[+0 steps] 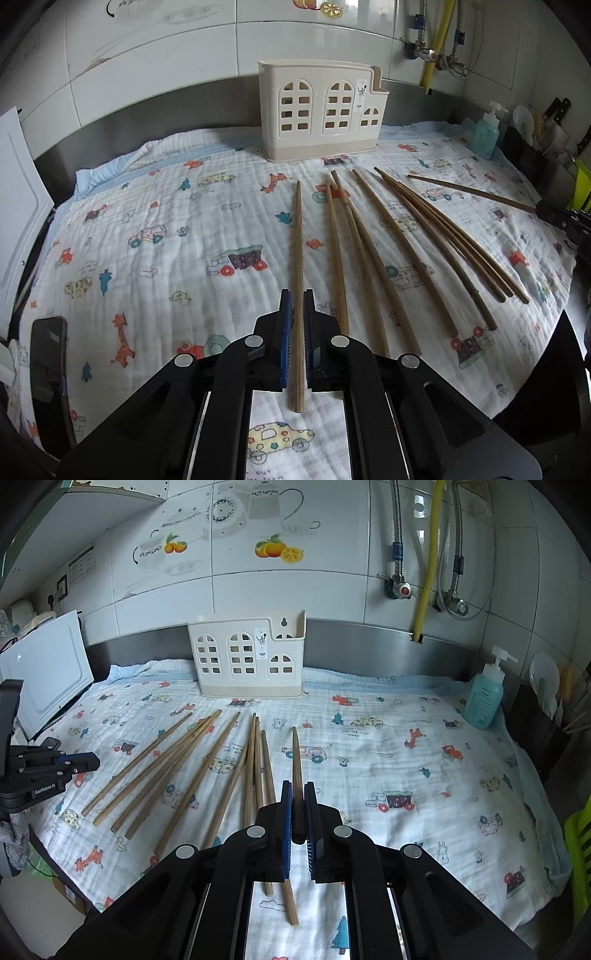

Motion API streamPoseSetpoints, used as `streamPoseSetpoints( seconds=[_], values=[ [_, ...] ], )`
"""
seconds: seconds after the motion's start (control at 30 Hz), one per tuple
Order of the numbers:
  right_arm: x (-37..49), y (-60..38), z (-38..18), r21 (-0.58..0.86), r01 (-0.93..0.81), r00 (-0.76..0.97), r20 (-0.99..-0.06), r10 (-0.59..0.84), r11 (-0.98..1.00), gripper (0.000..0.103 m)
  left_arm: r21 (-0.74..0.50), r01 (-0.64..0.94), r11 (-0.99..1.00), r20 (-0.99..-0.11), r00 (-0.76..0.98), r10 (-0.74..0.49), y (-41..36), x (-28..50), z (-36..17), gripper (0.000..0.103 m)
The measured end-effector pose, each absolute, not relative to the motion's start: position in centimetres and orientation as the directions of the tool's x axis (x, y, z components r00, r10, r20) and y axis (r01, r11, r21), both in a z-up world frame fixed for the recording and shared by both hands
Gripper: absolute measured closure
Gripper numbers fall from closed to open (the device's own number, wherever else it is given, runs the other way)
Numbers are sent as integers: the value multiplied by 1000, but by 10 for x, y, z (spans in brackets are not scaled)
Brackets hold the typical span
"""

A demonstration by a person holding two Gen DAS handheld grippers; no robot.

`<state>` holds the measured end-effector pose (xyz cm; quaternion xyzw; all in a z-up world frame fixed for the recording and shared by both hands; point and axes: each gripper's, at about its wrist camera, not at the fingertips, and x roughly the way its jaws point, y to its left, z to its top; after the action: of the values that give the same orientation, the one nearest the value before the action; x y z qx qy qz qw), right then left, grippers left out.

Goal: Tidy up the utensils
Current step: 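Lift the held chopsticks with both grippers and carry them toward the cream holder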

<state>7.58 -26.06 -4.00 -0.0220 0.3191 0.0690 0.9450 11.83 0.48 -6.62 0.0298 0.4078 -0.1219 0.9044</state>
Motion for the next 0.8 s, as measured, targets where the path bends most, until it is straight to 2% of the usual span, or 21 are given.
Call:
streamPoseSetpoints(
  seconds=[0.1,0.6,0.8],
  values=[
    [75,-261,-42,10,-142,782,-612,118,990,96,-84,249,965,-762,608,-223,8,119,-75,96],
    [82,-260,-43,13,-150,779,-614,126,989,96,-67,234,970,-806,560,-191,3,128,-99,94],
    [82,-260,-43,13,-151,783,-609,128,988,96,-58,248,967,-805,562,-192,-2,128,-99,86]
  ],
)
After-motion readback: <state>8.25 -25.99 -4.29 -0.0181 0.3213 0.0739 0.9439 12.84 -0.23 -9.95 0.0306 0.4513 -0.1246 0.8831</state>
